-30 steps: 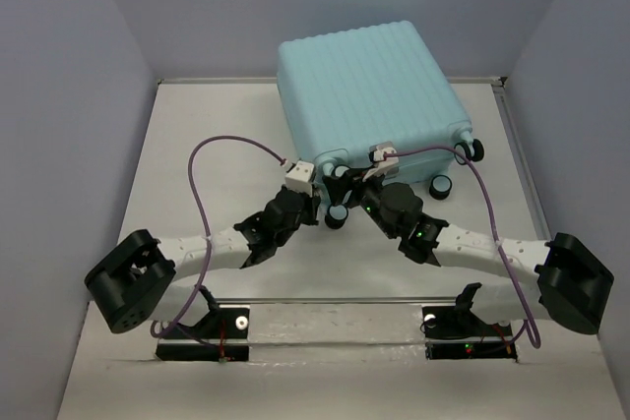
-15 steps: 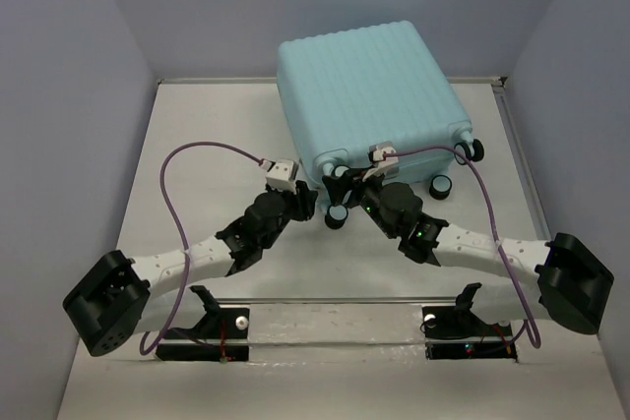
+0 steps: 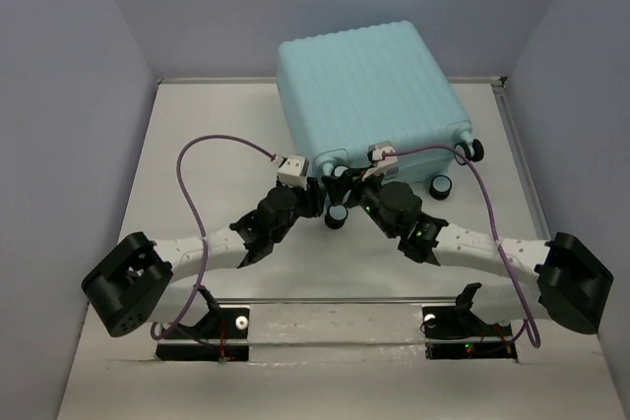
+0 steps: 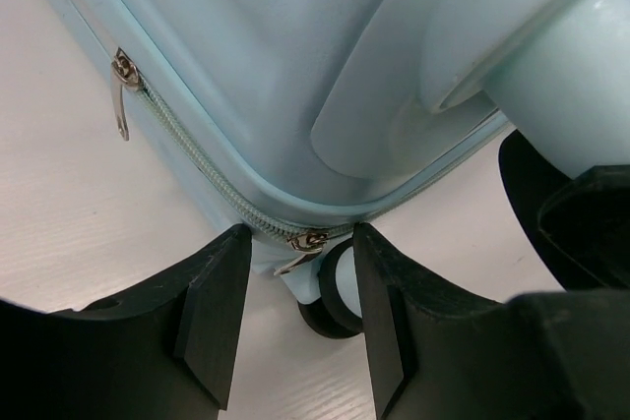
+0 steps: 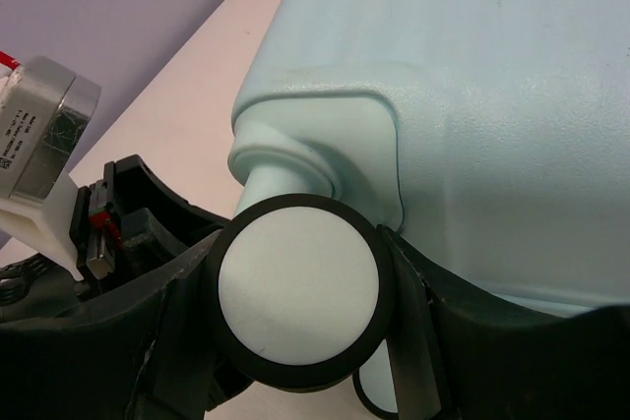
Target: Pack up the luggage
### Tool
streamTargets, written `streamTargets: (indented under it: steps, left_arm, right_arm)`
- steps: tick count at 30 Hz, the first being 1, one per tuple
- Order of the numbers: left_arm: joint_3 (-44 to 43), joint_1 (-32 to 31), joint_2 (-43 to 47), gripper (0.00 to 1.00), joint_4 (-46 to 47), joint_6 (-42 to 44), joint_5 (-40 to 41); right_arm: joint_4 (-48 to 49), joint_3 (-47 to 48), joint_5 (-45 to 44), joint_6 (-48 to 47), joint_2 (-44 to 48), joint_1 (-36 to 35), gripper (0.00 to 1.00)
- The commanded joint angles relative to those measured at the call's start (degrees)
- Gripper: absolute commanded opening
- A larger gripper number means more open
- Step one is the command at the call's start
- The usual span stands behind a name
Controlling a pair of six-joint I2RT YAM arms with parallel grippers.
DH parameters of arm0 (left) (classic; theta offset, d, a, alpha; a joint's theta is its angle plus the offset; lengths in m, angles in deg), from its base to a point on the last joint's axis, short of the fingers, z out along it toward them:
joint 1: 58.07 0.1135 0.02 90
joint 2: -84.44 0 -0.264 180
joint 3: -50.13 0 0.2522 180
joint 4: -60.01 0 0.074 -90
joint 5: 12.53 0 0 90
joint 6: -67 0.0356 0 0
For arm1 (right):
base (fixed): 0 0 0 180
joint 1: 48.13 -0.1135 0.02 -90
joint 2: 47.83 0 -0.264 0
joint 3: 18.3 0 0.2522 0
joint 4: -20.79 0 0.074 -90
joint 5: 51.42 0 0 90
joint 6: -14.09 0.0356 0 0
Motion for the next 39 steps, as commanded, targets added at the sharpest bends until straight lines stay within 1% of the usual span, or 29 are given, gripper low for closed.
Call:
streamTargets:
  steps: [1, 2, 4, 5, 6, 9, 11, 12, 13, 18, 19, 20, 22, 26, 33, 39]
  left_arm:
    - [-3.8, -1.5, -1.6, 0.54, 6.2, -1.5, 3.2]
    - [-4.3, -1.8, -2.4, 0.54, 6.3, -1.9, 5.7]
    - [-4.9, -2.3, -3.4, 0.54, 6.9, -2.2, 7.3]
    - [-5.8, -3.3, -4.5, 0.54, 6.3, -2.5, 9.4]
    - [-6.2, -3.8, -4.8, 0.54, 6.0, -2.8, 13.7]
    - [-6.7, -4.8, -6.1, 0.54, 5.8, -4.8, 17.8]
    - [-7.2, -5.5, -7.0, 0.5, 5.7, -6.3, 22.9]
    - [-7.4, -5.6, -7.3, 0.46, 5.7, -6.7, 23.7]
    - [-7.8, -5.8, -7.5, 0.38, 5.6, -7.1, 24.5]
    - [-9.3, -6.1, -9.0, 0.25, 5.5, -7.7, 27.2]
    - [-9.9, -6.2, -9.2, 0.21, 5.5, -7.2, 27.3]
    - [-10.1, -6.2, -9.3, 0.13, 5.4, -7.0, 27.6]
    - [-10.6, -6.2, -9.4, 0.06, 5.3, -5.9, 28.5]
    - [-10.5, -6.2, -8.9, 0.06, 4.4, -3.9, 29.6]
    - [-5.5, -5.6, -5.6, 0.06, 2.7, -1.1, 31.0]
    - [-1.8, -1.7, -1.5, 0.06, 2.1, 0.5, 28.4]
  right_arm:
    - [5.3, 3.4, 4.3, 0.5, -0.1, -1.3, 0.07]
    - [5.4, 3.4, 4.7, 0.5, -0.2, -1.3, 0.07]
    - [5.5, 3.3, 5.1, 0.6, -0.1, -1.3, 0.07]
    - [5.5, 3.2, 5.5, 0.7, -0.1, -1.3, 0.07]
    - [5.6, 3.3, 5.8, 0.8, 0.0, -1.3, 0.07]
    - [6.0, 3.2, 7.6, 0.8, -0.1, -1.3, 0.07]
    - [6.3, 3.2, 8.3, 0.7, -0.3, -1.3, 0.07]
    - [6.3, 3.1, 8.4, 0.6, -0.4, -1.3, 0.07]
    - [6.4, 3.2, 8.6, 0.4, -0.6, -1.3, 0.07]
    - [6.7, 2.7, 8.8, 0.3, -0.7, -1.9, 0.07]
    - [6.6, 2.6, 8.9, 0.1, -0.6, -1.9, 0.07]
    - [6.7, 2.6, 8.8, 0.1, -0.4, -1.9, 0.07]
    - [6.6, 2.1, 8.6, -0.3, 0.3, -1.9, 0.07]
    - [6.1, 1.0, 7.0, -1.0, 2.2, -1.9, 0.07]
    - [3.4, 0.0, 2.9, -2.9, 5.6, -1.9, 0.07]
    - [1.2, -1.2, 1.1, -4.0, 9.7, -1.9, 0.07]
